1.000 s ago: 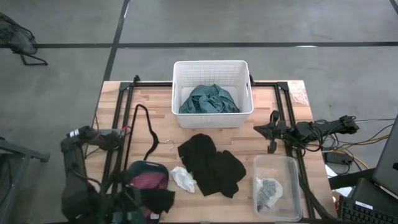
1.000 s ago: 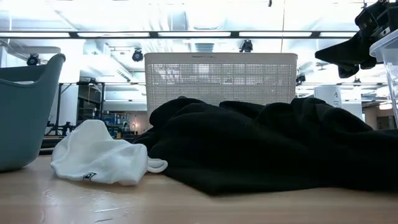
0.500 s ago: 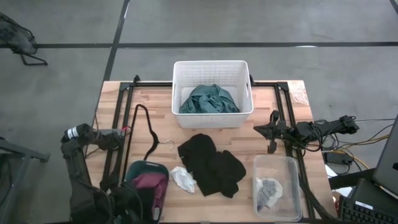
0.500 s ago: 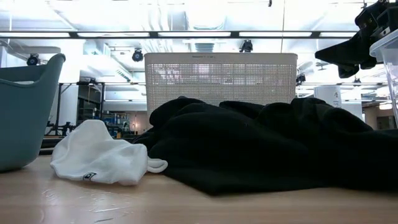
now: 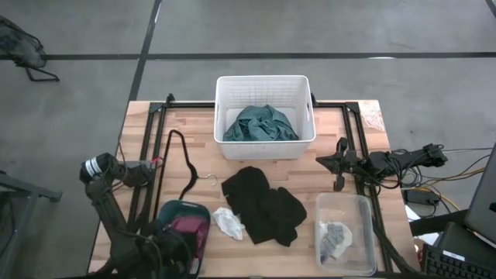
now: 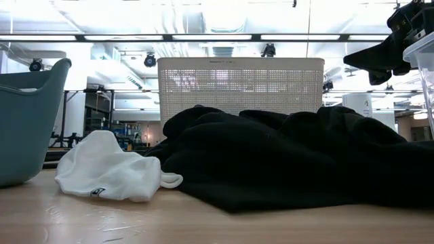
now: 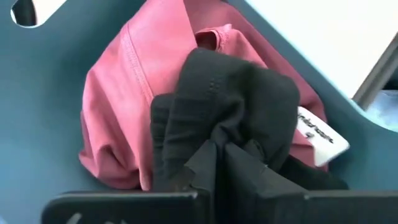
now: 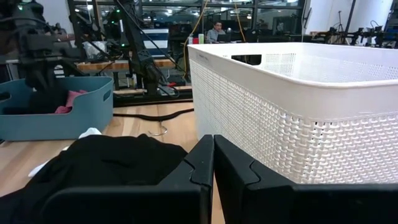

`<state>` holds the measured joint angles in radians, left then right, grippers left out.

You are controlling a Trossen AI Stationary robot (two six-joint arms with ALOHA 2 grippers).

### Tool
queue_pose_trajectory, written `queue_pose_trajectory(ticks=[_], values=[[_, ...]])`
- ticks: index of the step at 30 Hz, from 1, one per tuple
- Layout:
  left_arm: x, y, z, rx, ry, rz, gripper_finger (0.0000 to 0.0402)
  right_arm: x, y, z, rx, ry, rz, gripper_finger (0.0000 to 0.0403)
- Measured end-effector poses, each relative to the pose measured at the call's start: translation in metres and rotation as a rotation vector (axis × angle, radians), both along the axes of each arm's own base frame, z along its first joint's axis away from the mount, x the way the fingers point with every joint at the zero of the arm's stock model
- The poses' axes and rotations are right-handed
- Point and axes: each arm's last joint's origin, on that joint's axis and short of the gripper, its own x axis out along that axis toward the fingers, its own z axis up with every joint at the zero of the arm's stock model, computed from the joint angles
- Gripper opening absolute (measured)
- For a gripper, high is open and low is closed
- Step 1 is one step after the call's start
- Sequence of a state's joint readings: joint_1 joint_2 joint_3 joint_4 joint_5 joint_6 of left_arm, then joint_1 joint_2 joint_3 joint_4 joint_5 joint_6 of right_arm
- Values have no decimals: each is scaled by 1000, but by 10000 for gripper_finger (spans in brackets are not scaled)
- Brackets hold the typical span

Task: Pick & Place Cloths
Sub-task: Put the black underwear into the blue bin, then put the white sock into the transparent container

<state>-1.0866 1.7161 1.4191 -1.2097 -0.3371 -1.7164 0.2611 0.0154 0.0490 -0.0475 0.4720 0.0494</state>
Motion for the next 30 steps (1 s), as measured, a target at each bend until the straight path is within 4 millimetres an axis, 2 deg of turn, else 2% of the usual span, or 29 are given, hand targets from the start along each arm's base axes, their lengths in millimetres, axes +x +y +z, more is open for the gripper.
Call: queue_pose_trajectory(ticks=[8, 12, 19, 23, 30], values=[[6, 8, -8, 35, -9, 66, 57, 0, 0, 0, 0, 0, 0, 9], [10, 12, -7, 88, -94, 68, 97, 0, 0, 0, 0, 0, 0, 9], [13, 17, -5, 113, -93, 63, 184, 0, 0, 0, 1, 0, 0, 9], [15, 24, 5, 158, -171, 31, 208, 0, 0, 0, 2, 0, 0, 9], [20, 35, 31, 316, -412, -63, 207, 0, 0, 0, 1, 0, 0, 9]])
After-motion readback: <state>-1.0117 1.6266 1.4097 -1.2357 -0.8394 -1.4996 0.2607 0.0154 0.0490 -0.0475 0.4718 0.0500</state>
